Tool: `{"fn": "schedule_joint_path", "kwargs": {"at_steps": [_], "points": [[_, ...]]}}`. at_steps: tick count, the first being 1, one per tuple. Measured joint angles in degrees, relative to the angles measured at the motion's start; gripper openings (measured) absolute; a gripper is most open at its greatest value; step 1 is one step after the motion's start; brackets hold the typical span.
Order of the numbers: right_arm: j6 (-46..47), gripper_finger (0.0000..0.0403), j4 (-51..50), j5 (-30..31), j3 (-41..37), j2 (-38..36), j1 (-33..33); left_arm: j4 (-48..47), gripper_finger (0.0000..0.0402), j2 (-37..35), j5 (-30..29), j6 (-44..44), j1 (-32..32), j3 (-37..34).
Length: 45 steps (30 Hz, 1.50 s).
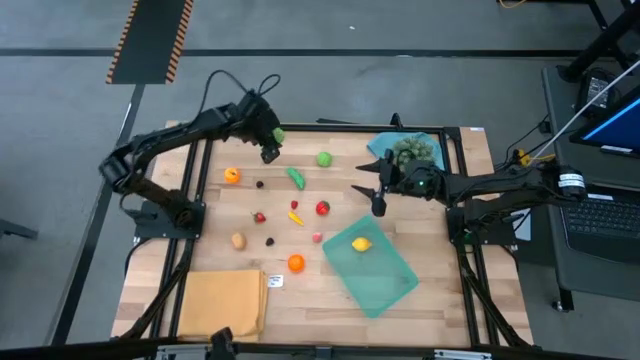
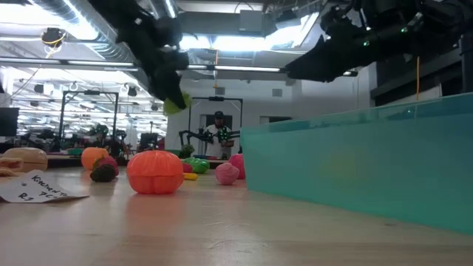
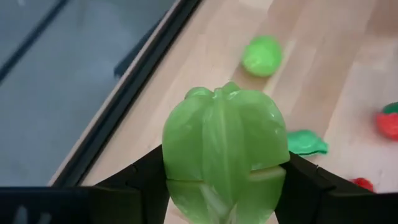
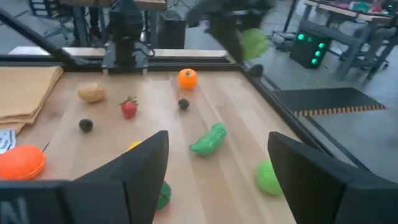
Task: Pick and placing Produce into tupperware
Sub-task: Put the starfruit into the green bin
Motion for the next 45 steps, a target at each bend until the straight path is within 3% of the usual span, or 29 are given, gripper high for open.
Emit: {"fn": "schedule_joint_path", "kwargs": {"at_steps": [6, 13, 23, 26, 31, 38, 45], "points": [[-0.01, 0.0276, -6.31, -0.46, 0.0, -8.65, -0.65, 10.14, 0.0209, -12.3, 3.45, -1.77, -3.28, -11.23], [1.48, 0.0276, -15.53, -10.83, -0.07, -17.83, -0.56, 17.6, 0.0209, -25.58, 8.49, -3.11, -7.25, -20.67], [-0.01, 0.0276, -10.32, -16.12, -7.54, -23.08, 2.13, 31.55, 0.0209, -37.56, 17.5, -2.99, -16.09, -32.3], [0.09, 0.0276, -6.07, -19.6, -10.99, -23.96, 2.75, 36.78, 0.0209, -38.48, 17.57, -2.96, -19.1, -35.65], [1.55, 0.0276, -0.81, -19.67, -15.34, -24.11, 3.18, 46.01, 0.0209, -37.96, 17.52, -1.88, -23.39, -40.3], [1.51, 0.0276, 3.39, -19.62, -15.96, -24.16, 3.16, 49.68, 0.0209, -37.25, 13.32, -3.22, -26.93, -40.87], [1.45, 0.0276, 3.32, -19.6, -15.96, -24.12, 3.16, 63.49, 0.0209, -26.9, 10.39, -4.32, -31.87, -40.86]]}}
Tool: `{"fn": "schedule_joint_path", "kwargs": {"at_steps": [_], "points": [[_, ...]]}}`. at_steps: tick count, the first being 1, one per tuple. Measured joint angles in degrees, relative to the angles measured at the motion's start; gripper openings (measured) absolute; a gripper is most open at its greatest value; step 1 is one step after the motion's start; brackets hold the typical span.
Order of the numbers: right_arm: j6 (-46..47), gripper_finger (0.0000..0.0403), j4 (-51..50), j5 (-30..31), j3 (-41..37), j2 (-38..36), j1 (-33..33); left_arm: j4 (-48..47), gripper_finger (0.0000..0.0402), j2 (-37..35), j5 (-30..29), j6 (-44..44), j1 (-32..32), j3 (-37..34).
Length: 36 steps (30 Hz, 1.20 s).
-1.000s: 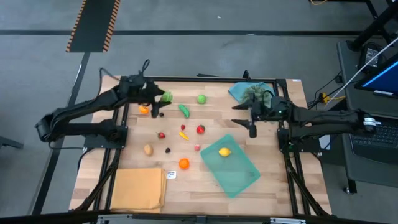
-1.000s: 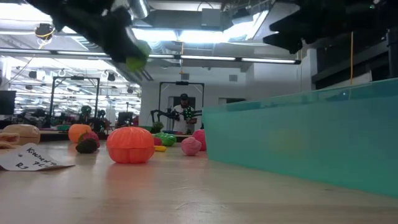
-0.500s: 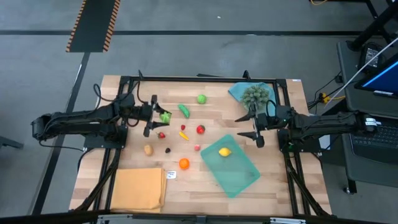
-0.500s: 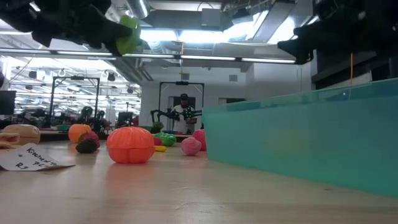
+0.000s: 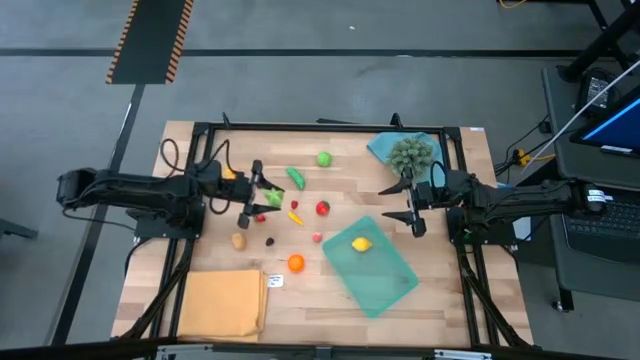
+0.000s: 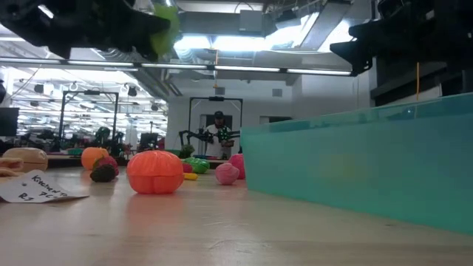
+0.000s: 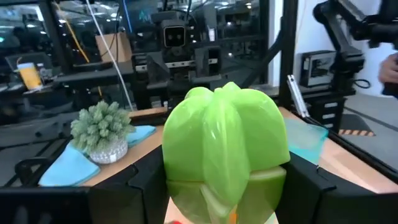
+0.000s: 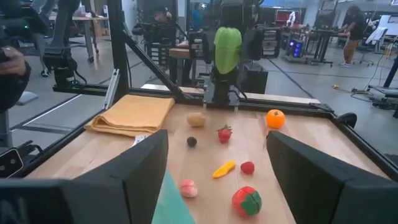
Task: Pick and placing Produce into tupperware
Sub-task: Put the starfruit into the green bin
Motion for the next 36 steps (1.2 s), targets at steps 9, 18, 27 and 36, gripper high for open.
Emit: {"fn": "schedule_joint_path", "kwargs": {"at_steps": [9, 18, 27, 36], "points": [[-0.19, 0.0276, -0.07, 0.02, 0.0, 0.0, -0.01, 10.34, 0.0209, 23.45, -4.0, 1.71, -6.1, 10.17], [-0.21, 0.0276, -0.14, 0.02, 0.0, 0.02, -0.02, 6.97, 0.0209, 37.13, -3.01, 2.47, -10.87, 23.91], [0.42, 0.0276, -0.26, -0.02, 0.0, 0.02, -0.02, -12.79, 0.0209, 44.04, -6.71, 0.92, -14.57, 38.5], [2.86, 0.0276, -2.68, -2.21, 0.0, 0.04, 0.41, -45.73, 0.0209, 50.42, -10.12, 0.94, -15.68, 58.48]]}}
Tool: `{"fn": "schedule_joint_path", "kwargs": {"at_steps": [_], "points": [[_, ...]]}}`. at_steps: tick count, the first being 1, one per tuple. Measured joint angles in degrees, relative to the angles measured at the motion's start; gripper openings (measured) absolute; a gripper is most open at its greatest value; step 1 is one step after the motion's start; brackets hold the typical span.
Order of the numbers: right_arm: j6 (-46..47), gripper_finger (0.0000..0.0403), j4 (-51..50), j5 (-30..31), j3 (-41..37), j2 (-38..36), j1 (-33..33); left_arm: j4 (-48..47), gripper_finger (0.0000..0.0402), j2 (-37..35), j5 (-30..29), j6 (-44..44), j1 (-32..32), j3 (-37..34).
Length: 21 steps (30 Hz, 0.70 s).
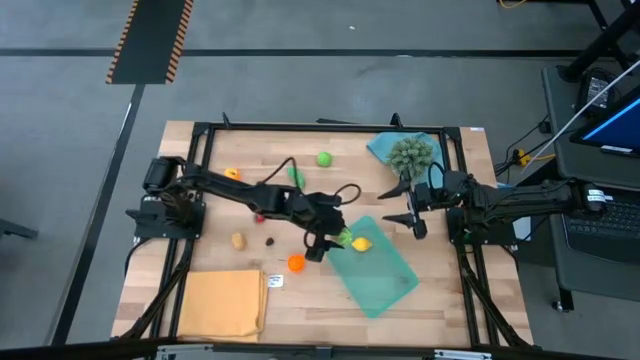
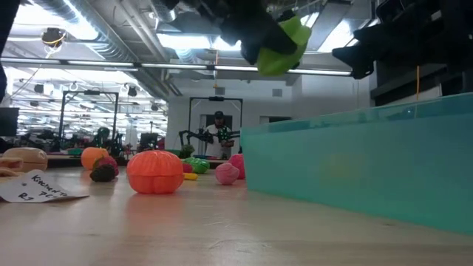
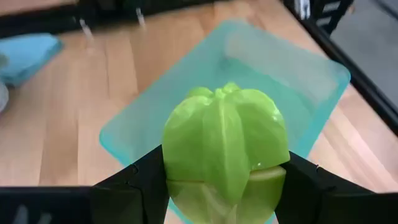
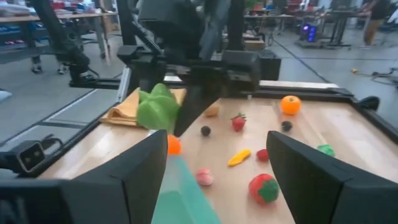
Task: Pick and placing Produce into tupperware
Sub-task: Put the starfruit into the green bin
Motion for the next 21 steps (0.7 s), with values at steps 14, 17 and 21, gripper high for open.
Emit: {"fn": "schedule_joint_path", "kwargs": {"at_steps": [14, 17, 21], "points": [[-0.02, 0.0276, -1.41, -0.35, 0.0, -0.04, 0.51, -5.96, 0.0209, 1.94, -1.59, 0.35, -0.04, 4.84], [-0.03, 0.0276, -1.65, -0.35, 0.0, -0.02, 0.51, -2.97, 0.0209, 3.39, -1.61, 1.27, -0.04, 5.07], [-0.07, 0.0276, -2.02, -0.35, -0.02, 0.06, 0.51, -2.52, 0.0209, 6.22, -1.55, 1.55, -0.04, 4.94]]}}
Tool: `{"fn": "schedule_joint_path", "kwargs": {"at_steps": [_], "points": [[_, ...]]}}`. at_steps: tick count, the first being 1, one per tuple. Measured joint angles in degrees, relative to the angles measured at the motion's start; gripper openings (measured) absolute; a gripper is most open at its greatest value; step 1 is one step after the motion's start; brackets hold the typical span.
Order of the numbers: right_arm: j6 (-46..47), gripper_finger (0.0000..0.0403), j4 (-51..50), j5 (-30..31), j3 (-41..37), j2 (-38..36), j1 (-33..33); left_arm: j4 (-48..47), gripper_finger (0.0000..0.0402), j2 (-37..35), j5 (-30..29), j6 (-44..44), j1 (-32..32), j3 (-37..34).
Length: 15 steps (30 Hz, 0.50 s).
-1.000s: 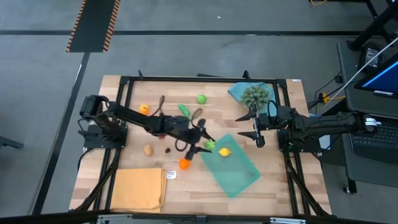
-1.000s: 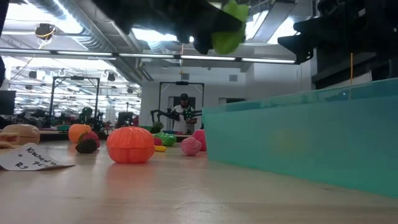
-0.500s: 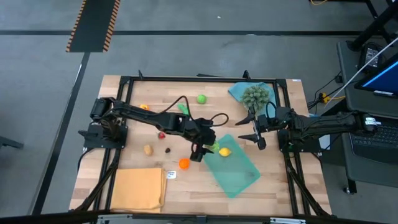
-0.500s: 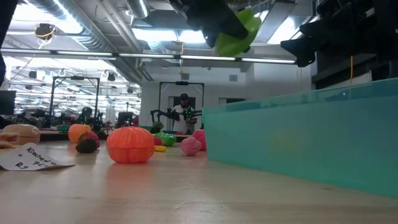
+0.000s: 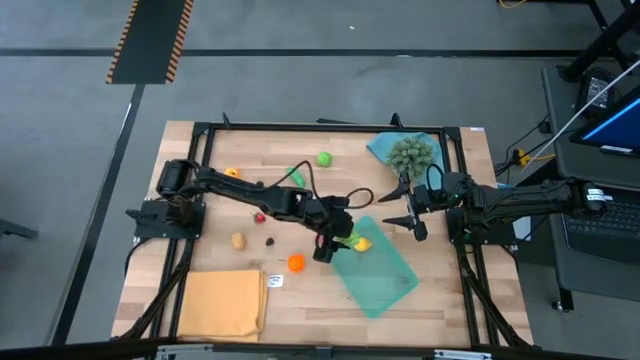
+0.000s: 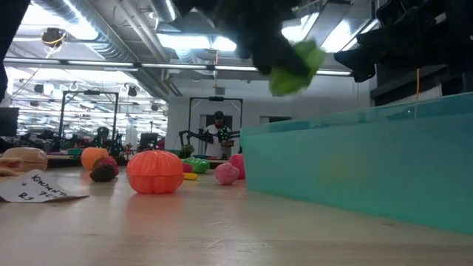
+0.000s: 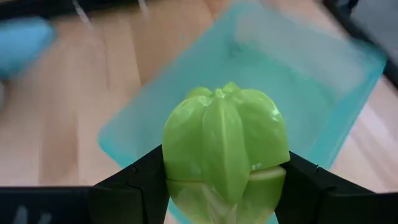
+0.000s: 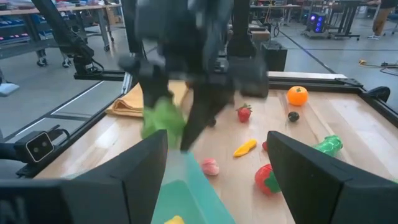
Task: Pick and placing Produce into tupperware
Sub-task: Put the starfruit into the green bin
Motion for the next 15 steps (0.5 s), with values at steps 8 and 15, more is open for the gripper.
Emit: {"fn": "schedule_joint_path", "kwargs": {"at_steps": [8, 15], "points": [[-0.17, 0.0276, -0.6, 0.02, 0.0, 0.15, 0.33, 5.56, 0.0209, 6.01, 0.77, 0.4, 0.01, 0.03], [-1.01, 0.0276, -0.63, 0.04, 0.0, 0.15, 0.31, 5.75, 0.0209, 7.2, 0.82, -0.89, -0.16, 0.01]]}}
